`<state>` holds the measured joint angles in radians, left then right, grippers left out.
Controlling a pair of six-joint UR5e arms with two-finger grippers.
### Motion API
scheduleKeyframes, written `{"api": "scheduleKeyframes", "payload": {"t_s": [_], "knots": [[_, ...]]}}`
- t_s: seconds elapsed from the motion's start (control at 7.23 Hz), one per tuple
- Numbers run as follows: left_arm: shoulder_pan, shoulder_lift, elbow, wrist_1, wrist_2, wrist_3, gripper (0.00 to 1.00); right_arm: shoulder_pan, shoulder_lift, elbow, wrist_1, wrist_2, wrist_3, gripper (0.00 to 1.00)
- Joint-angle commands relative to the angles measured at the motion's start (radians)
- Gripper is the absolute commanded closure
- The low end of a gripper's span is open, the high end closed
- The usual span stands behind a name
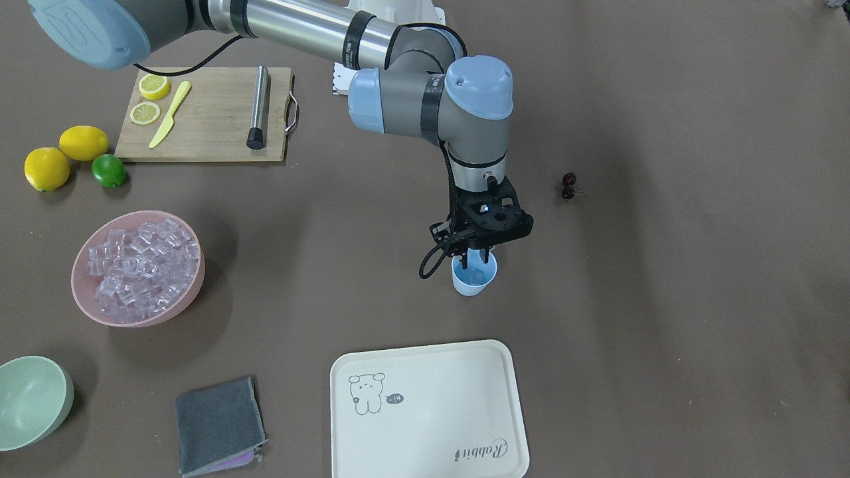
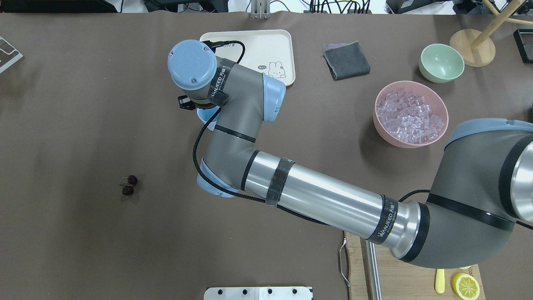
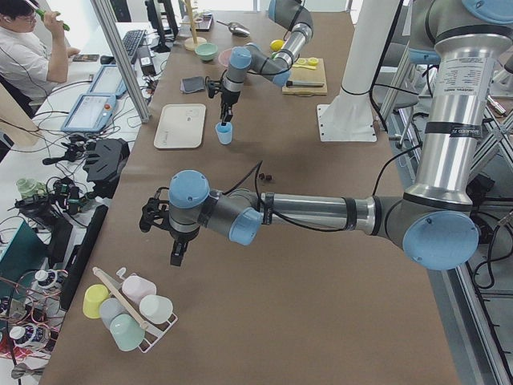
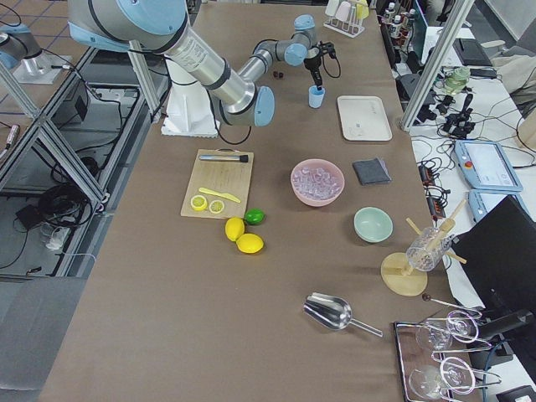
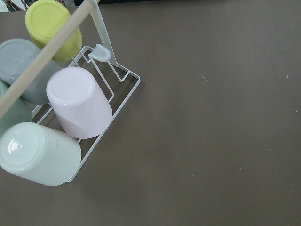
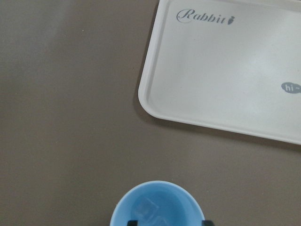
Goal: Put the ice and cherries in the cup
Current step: 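Carry the ice cube with the right gripper over the blue cup and release, then move the right gripper back to the pink bowl of ice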
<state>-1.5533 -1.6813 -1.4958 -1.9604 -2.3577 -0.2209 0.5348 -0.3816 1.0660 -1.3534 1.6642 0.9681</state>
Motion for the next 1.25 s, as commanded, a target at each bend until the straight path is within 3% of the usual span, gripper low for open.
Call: {"api": "scheduleKeyframes", "payload": {"t_s": [0.0,0.28,0.69,0.83,0.97,1.11], "knots": [[-0.001,0.002,0.002,0.000,0.000,0.000,0.02,0.106,-0.050,0.122,-0.073,0.174,-0.060,0.01],[0.001,0.005,0.000,0.000,0.000,-0.002,0.02,0.256,-0.316,0.396,-0.125,0.331,-0.232,0.01],[0.001,0.009,-0.003,0.000,0.000,-0.002,0.02,0.454,-0.711,0.631,-0.115,0.481,-0.518,0.01],[0.001,0.009,-0.001,0.000,0.000,-0.002,0.02,0.477,-0.847,0.705,-0.109,0.497,-0.602,0.01],[0.001,0.008,0.000,0.000,0.000,0.000,0.02,0.478,-0.887,0.722,-0.110,0.477,-0.618,0.01],[0.001,0.005,0.005,-0.008,0.000,0.000,0.02,0.424,-0.890,0.694,-0.107,0.397,-0.617,0.01]]}}
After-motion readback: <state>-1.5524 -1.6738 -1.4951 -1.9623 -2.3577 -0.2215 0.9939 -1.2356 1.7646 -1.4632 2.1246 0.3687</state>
